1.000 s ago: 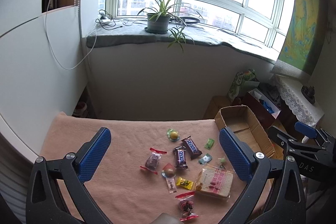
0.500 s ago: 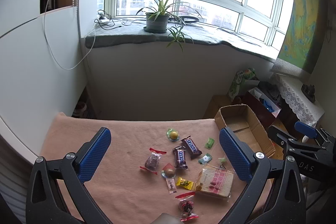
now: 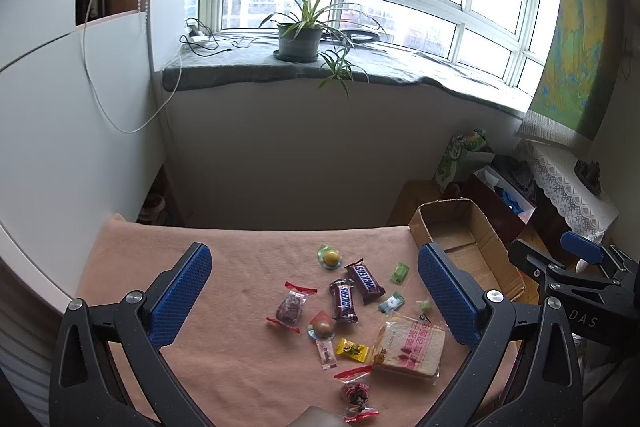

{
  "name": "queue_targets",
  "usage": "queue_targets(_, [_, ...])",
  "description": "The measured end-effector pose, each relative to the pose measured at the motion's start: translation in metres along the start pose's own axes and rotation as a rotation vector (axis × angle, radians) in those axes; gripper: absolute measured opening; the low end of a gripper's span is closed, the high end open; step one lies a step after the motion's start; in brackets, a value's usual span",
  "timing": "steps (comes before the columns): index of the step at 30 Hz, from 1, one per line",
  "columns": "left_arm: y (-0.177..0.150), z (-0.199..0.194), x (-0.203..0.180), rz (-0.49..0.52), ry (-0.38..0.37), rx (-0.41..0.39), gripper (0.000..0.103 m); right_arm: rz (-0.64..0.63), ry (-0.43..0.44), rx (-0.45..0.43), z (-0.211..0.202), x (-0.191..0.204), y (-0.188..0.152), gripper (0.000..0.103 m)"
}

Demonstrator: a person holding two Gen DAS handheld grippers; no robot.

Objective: Organize snacks

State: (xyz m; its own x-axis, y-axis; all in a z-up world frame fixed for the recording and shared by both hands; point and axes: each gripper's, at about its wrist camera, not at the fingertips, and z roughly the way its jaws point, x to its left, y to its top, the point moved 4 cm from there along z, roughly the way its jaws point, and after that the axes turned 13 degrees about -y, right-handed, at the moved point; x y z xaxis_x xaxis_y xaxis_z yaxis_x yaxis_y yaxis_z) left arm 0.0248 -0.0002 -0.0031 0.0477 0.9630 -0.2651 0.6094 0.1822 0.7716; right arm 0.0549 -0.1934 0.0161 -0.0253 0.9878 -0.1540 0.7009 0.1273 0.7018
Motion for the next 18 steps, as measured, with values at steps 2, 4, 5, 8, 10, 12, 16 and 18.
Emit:
queue_targets(2, [0.0002, 0.0002, 0.0002, 0.001, -0.001, 0.0, 0.102, 0.0, 0.0, 0.0, 0.0, 0.0002, 0.0002, 0.101])
queue_targets(4, [0.0002, 0.0006, -0.0001, 0.0, -0.001, 0.001, 0.102, -0.001, 0.001, 0.0, 0.0, 0.0001, 0.0, 0.101])
queue_targets(5, [0.0, 0.0007, -0.0003, 0.001, -0.001, 0.001, 0.102, -0.001, 0.0, 0.0, 0.0, -0.0001, -0.0004, 0.101])
queue_targets(8, [-0.0001, 0.0008, -0.0004, 0.001, -0.001, 0.001, 0.102, 0.0, 0.001, 0.0, 0.0004, -0.0005, 0.0, 0.101])
queue_targets(10, [0.0, 0.0009, -0.0005, 0.0, 0.0, 0.001, 0.102, -0.001, 0.001, 0.001, 0.0001, -0.0002, 0.0007, 0.101])
queue_targets(12, [-0.0001, 0.0009, -0.0006, 0.001, -0.001, 0.001, 0.102, 0.0, 0.002, 0.002, 0.0003, -0.0007, 0.0003, 0.101])
queue_targets(16, [-0.0002, 0.0009, -0.0006, 0.001, 0.0, 0.001, 0.102, 0.0, 0.001, 0.004, 0.0015, 0.0, -0.0009, 0.101])
queue_targets(18, [-0.0004, 0.0009, -0.0006, 0.0, -0.001, 0.002, 0.102, 0.0, 0.0, 0.004, 0.0016, -0.0003, -0.001, 0.101])
